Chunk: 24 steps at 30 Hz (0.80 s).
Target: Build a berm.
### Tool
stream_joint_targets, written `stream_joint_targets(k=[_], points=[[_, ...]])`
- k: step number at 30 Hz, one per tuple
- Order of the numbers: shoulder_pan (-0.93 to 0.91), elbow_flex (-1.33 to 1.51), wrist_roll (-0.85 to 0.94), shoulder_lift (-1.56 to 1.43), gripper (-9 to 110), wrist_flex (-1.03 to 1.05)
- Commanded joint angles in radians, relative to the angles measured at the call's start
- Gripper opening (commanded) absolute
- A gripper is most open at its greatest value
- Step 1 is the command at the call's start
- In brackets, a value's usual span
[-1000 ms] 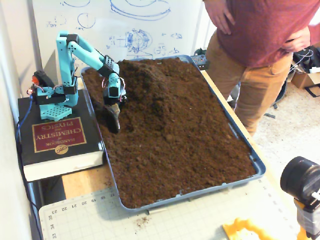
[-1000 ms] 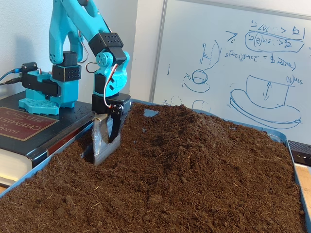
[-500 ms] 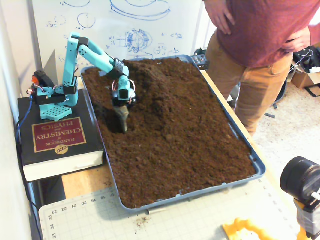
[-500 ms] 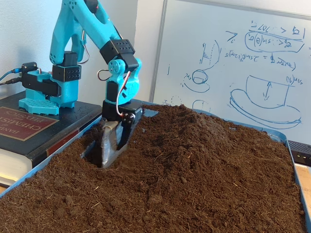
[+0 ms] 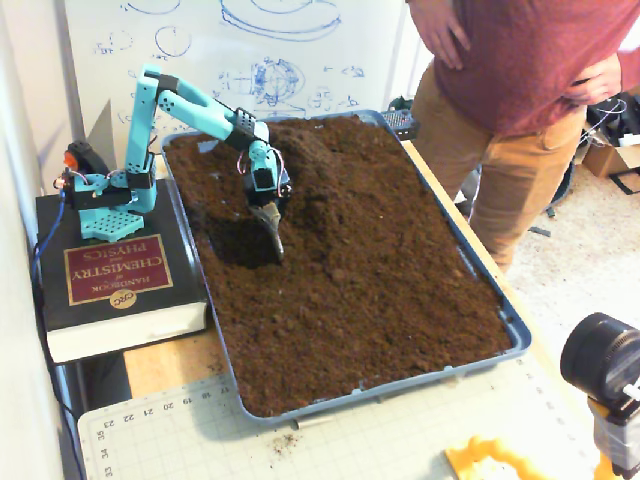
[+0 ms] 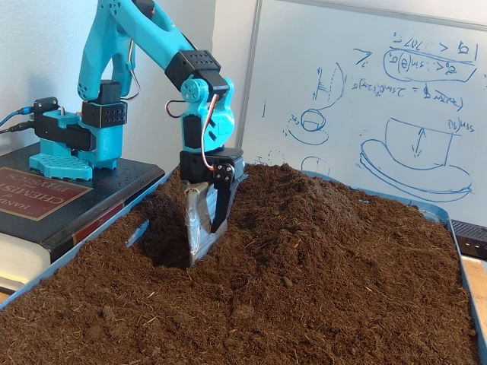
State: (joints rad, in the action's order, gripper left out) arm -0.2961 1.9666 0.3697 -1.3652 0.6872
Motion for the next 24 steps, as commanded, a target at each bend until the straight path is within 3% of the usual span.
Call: stream_joint_targets(k=[1, 15, 24], points=[[-0.003, -0.015, 0.005, -0.041, 1, 0.002], [-0.002, 0.319, -0.009, -0.339, 1, 0.002], [0.0, 0.301, 0.006, -0.204, 1, -0.014]])
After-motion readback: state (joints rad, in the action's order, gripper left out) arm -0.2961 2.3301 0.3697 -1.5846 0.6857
